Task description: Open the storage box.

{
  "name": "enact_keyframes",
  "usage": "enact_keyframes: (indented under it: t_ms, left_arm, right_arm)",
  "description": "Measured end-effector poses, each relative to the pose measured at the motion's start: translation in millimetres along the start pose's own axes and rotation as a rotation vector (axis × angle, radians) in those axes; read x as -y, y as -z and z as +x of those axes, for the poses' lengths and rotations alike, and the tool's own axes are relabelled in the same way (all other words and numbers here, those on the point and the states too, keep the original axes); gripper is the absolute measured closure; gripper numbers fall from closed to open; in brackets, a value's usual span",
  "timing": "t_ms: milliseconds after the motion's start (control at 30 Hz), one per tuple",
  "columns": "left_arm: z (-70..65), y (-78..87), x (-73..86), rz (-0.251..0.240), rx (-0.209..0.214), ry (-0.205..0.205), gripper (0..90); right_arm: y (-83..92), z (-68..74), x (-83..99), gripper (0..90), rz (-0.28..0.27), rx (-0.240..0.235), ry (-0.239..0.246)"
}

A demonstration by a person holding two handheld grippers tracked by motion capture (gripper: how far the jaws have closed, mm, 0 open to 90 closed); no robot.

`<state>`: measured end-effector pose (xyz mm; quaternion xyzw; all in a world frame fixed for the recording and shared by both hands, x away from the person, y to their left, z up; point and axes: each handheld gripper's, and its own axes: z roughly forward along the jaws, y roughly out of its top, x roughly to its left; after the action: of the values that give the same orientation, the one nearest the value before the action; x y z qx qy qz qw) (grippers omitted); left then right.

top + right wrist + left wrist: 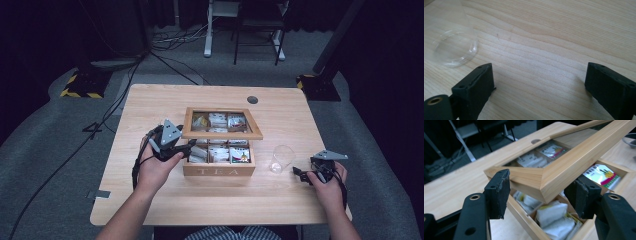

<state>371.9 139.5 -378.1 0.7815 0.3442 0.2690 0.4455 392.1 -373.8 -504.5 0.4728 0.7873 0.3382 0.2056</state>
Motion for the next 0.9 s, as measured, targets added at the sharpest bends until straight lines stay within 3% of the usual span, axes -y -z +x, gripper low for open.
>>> enact_keyframes:
  t_ms: [167,400,533,600,767,900]
  left_arm:
    - [1.8,-2.3,-6.3,-0.003,-0.016,-0.025,38.7]
    - [9.0,-2.7,-12.7,-0.006,-0.011,-0.02,42.8]
    - [14.5,-4.1,-13.4,-0.014,0.008,0.004,43.8]
    - [17.0,-4.8,-14.3,-0.02,0.011,0.009,45.2]
    - [19.5,-5.4,-15.8,-0.023,-0.008,-0.007,49.9]
    - [24.5,-6.1,-18.0,-0.036,-0.006,0.0,55.0]
  right_arm:
    - [0.0,0.1,0.0,8.7,0.0,0.0,-0.002]
    - [2.2,1.3,1.4,13.5,-0.007,0.009,-0.018]
    - [13.4,-1.2,2.7,29.0,0.001,-0.046,-0.081]
    - [24.9,-2.9,4.9,28.3,-0.02,-0.069,-0.139]
    - [40.9,-0.6,2.9,30.0,-0.036,-0.054,-0.137]
    - [60.5,8.9,-7.5,33.7,-0.044,-0.065,-0.096]
